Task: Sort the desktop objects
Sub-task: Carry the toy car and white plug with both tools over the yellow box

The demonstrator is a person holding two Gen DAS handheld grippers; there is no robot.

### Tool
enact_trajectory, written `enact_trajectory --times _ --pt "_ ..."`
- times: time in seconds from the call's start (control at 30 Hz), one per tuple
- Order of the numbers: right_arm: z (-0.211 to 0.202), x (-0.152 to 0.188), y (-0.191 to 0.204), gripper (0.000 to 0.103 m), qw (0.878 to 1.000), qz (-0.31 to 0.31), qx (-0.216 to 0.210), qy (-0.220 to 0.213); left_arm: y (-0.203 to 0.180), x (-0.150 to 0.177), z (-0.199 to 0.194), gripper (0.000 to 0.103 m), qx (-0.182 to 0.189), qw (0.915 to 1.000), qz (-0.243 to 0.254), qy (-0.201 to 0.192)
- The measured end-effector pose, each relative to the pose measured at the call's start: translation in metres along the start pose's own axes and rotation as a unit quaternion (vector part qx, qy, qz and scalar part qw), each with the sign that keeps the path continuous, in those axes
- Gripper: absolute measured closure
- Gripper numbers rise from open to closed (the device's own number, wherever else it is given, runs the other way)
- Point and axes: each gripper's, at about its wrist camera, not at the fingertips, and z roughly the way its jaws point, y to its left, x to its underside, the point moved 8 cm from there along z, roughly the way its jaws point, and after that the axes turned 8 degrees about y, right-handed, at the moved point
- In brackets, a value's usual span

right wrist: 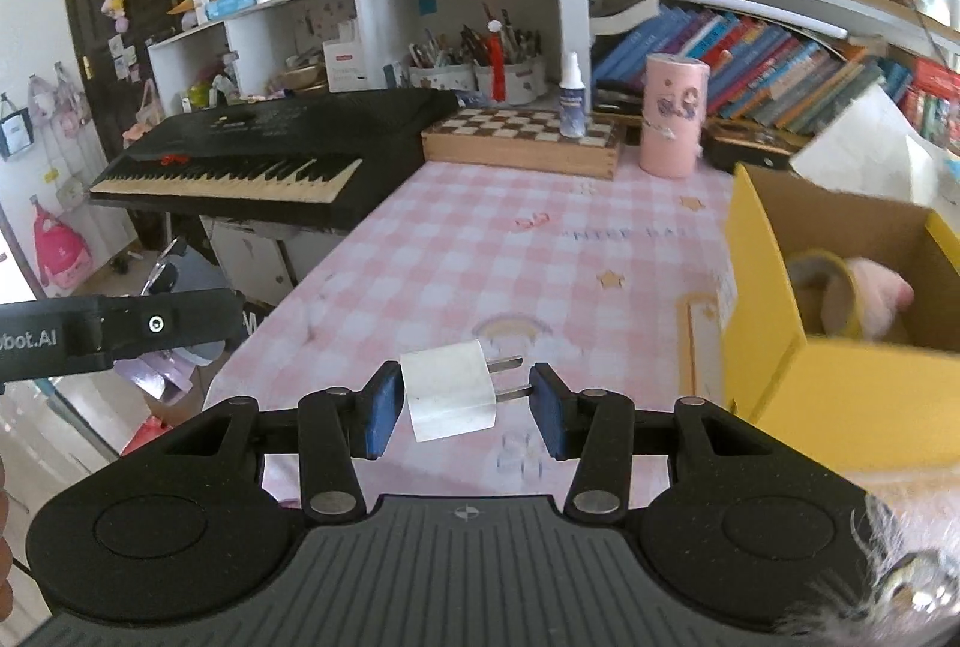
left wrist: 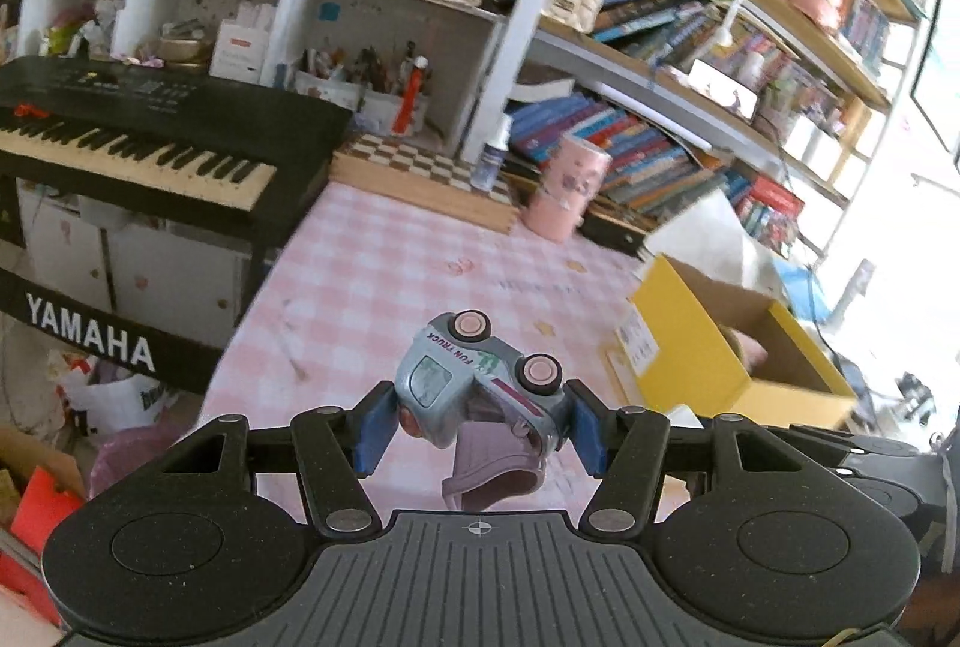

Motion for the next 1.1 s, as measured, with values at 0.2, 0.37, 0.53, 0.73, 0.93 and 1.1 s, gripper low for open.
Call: enact_trajectory --times 0.2,0.37,0.53,0.73,0.93,1.1 --pt "-0.032 0.04 -0.013 0.06 0.998 0.048 0.038 0.007 -0.023 0.027 -0.003 0.043 0.042 0.9981 0.029 0.035" --pt "-0.053 0.058 -0.035 0.06 0.993 0.089 0.073 0.008 -0.052 0.033 -0.003 0.043 0.077 0.994 0.068 0.039" --pt "-0.069 0.075 -0.051 0.06 0.99 0.103 0.1 0.006 -0.078 0.04 0.009 0.043 0.107 0.9887 0.089 0.057" --pt "-0.081 0.091 -0.084 0.06 0.982 0.14 0.128 0.011 -0.115 0.044 0.028 0.043 0.135 0.9811 0.117 0.074" --pt "-0.088 0.095 -0.125 0.06 0.975 0.167 0.148 0.019 -0.15 0.047 0.047 0.043 0.155 0.9747 0.136 0.087" --pt "-0.09 0.087 -0.16 0.06 0.973 0.171 0.154 0.016 -0.18 0.037 0.063 0.043 0.163 0.9734 0.143 0.074"
